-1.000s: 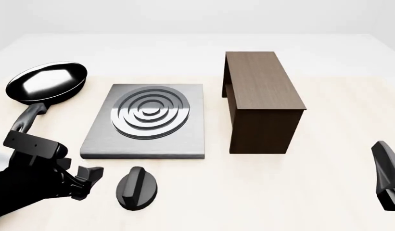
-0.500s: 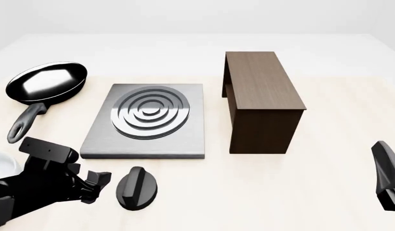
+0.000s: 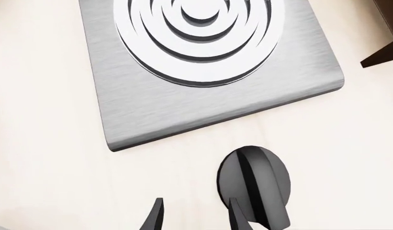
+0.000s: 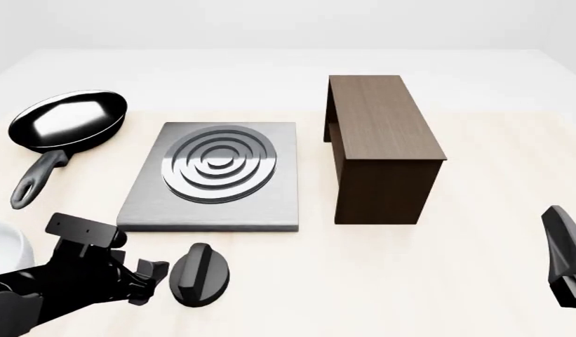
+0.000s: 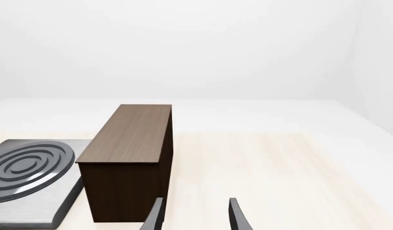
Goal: Turn on the stove.
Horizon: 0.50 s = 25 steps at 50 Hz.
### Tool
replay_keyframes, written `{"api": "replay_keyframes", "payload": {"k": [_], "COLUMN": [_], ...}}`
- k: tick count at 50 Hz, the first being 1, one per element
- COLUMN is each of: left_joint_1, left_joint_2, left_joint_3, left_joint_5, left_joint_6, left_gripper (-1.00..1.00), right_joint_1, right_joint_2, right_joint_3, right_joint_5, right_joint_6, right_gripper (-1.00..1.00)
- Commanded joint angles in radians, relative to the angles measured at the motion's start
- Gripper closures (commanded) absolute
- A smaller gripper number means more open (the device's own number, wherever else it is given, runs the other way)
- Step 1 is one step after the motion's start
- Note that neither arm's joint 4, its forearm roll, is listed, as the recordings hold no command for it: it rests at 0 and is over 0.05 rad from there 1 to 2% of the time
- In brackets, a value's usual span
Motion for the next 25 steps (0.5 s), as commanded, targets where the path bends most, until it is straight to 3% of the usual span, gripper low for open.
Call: {"api": "replay_keyframes", "payload": {"k": [1, 25], "left_joint_1": [-0.021, -0.111], "left_joint_2": [0.039, 0.117], "left_joint_3": [0.019, 0.035], "left_joint_5": [-0.043, -0.116], "left_joint_6": [-0.024, -0.095], "left_gripper": [-1.00, -1.00], "right_joint_1": [0.000, 0.000], "right_joint_2": [0.000, 0.000], "right_joint_3": [0.000, 0.000], "right_joint_5": [0.000, 0.000], "right_joint_6": [0.000, 0.000], "right_gripper": [-1.00, -1.00]}}
